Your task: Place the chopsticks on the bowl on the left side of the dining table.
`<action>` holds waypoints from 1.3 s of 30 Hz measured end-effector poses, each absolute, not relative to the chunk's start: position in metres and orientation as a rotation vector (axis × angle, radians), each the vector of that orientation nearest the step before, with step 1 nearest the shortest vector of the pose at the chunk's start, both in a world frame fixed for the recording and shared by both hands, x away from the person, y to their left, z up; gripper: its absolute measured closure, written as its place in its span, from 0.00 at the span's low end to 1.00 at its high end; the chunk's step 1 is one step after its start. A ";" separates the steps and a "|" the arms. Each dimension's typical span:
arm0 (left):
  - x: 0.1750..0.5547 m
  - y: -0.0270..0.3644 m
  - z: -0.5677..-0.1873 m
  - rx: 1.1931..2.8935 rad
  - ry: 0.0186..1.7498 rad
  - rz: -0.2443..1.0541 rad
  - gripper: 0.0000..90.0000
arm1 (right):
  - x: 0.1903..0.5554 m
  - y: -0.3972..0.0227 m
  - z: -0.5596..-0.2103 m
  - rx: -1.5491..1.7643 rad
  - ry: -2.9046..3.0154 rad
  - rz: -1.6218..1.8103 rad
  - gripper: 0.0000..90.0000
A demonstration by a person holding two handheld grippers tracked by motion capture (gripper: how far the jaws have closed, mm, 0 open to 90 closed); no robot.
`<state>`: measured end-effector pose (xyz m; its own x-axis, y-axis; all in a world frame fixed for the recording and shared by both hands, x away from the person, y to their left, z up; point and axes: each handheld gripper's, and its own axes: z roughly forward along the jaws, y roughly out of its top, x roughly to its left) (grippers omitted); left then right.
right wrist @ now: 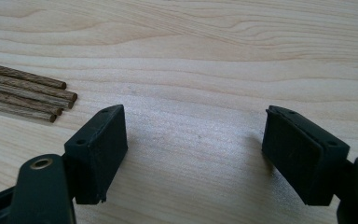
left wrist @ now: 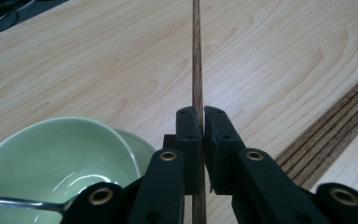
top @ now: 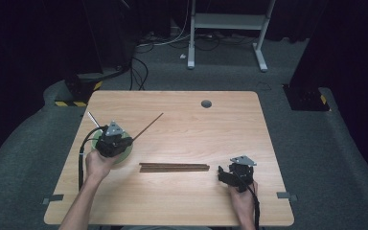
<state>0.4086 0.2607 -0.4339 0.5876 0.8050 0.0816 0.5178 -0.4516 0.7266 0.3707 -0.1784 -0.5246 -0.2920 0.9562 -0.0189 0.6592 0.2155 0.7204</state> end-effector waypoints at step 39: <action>0.394 0.316 -0.431 2.152 1.150 0.651 0.94 | 0.371 -0.178 -0.525 1.490 2.032 0.849 0.24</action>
<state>0.3943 0.3156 -0.4307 0.5025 0.8538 0.1361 0.5559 -0.4396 0.7055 0.3705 -0.1781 -0.5247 -0.2940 0.9557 -0.0175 0.6594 0.2160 0.7201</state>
